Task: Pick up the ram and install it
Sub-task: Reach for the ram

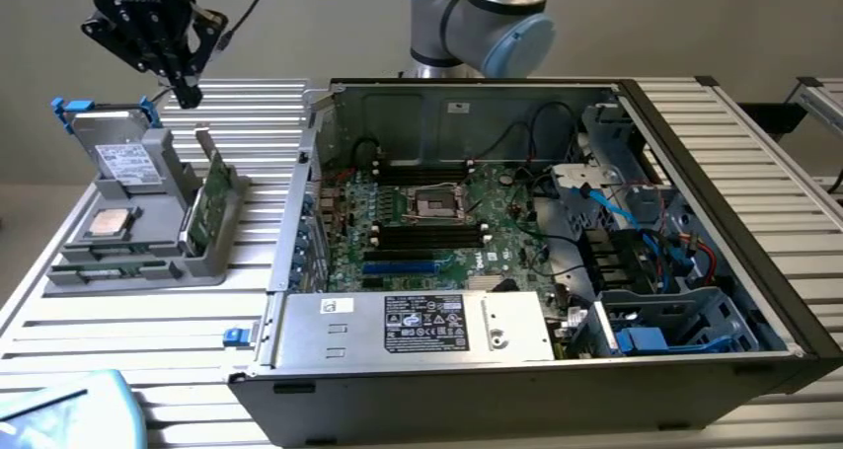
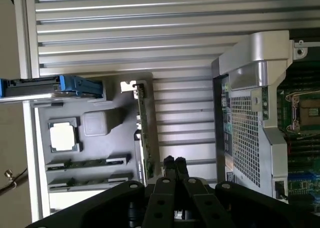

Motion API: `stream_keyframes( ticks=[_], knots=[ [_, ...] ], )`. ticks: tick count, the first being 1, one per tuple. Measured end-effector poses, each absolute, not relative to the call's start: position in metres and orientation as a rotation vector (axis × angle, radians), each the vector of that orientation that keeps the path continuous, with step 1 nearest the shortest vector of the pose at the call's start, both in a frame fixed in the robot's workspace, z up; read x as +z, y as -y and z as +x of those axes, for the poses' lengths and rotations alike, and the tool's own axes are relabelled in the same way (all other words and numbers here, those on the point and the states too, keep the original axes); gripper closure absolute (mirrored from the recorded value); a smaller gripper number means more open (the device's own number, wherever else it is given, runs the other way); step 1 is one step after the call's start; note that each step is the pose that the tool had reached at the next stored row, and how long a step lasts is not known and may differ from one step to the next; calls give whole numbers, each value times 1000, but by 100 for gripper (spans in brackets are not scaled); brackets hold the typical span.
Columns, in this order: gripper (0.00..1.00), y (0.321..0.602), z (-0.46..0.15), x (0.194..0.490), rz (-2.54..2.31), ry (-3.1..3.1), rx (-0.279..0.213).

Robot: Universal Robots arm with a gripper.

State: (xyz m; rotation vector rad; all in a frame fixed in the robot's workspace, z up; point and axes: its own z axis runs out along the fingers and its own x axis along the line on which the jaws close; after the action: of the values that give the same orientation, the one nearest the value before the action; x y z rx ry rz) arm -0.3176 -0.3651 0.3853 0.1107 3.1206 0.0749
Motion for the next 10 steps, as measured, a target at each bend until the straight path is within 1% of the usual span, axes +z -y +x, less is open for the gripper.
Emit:
stream_keyframes(
  ticks=[10],
  knots=[
    [89,365,-363,382,111,-3122,75]
  ],
)
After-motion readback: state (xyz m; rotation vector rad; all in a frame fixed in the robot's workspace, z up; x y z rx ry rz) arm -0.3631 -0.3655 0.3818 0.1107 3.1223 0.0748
